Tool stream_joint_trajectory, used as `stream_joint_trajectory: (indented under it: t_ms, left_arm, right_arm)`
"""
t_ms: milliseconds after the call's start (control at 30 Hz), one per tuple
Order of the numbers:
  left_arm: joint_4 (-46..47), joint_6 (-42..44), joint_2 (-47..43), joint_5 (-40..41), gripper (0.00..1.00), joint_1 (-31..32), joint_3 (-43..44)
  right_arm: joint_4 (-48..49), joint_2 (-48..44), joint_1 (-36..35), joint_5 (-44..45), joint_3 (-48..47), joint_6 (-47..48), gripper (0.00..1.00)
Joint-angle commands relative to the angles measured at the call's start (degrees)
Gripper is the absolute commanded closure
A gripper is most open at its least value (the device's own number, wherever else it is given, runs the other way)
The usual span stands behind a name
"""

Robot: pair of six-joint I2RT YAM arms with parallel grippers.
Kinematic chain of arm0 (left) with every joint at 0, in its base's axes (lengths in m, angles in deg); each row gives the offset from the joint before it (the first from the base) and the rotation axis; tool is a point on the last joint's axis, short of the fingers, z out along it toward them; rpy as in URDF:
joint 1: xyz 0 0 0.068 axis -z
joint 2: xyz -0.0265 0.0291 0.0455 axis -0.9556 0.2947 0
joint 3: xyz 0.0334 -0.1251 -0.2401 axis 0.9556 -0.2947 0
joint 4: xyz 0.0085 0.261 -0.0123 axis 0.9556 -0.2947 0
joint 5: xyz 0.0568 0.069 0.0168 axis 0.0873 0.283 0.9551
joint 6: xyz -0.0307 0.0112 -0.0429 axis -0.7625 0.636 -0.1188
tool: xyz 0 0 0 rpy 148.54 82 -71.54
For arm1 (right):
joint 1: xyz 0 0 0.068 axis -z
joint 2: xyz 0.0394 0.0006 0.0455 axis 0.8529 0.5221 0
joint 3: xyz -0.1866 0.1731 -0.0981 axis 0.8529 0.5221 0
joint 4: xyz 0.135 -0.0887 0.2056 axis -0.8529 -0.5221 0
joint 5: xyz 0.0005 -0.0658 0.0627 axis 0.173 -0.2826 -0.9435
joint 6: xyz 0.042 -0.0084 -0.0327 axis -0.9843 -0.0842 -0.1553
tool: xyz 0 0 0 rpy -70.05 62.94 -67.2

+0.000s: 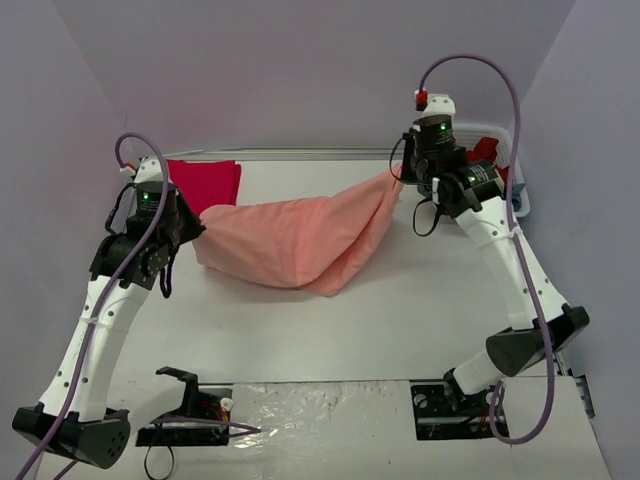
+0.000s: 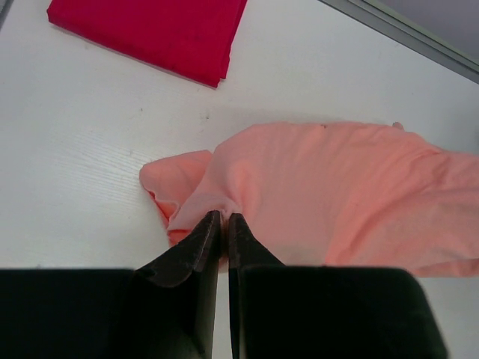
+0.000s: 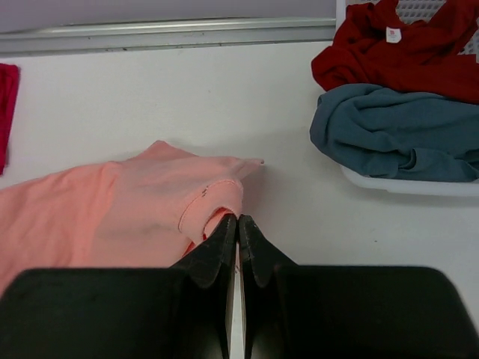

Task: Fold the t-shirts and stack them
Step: Flatten out the tshirt

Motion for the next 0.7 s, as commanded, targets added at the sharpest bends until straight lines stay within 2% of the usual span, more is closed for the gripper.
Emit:
stream_joint_trajectory:
  t_ms: [0, 233, 467, 667]
  left_arm:
    - [-3.3, 1.5, -4.7, 1.5, 0.98, -0.4, 2.2]
    - [-7.4, 3.0, -8.8, 3.9, 0.98, -0.4, 4.1]
    - [-10.2, 4.2, -11.0, 7.2, 0.98, -0.4, 7.6]
    - [-9.9, 4.5, -12.2, 8.7, 0.98, -0.4, 6.5]
  right_arm:
    - [-1.9, -7.6, 0.0, 3.4, 1.1, -1.6, 1.00]
    - [-4.4, -17.7, 0.0, 8.5, 5.1, -3.7, 1.00]
    - [-7.9, -21.6, 0.0, 12.0, 3.8, -5.0, 1.00]
    - [-8.6, -22.4, 0.0, 14.0, 4.0, -4.5, 1.00]
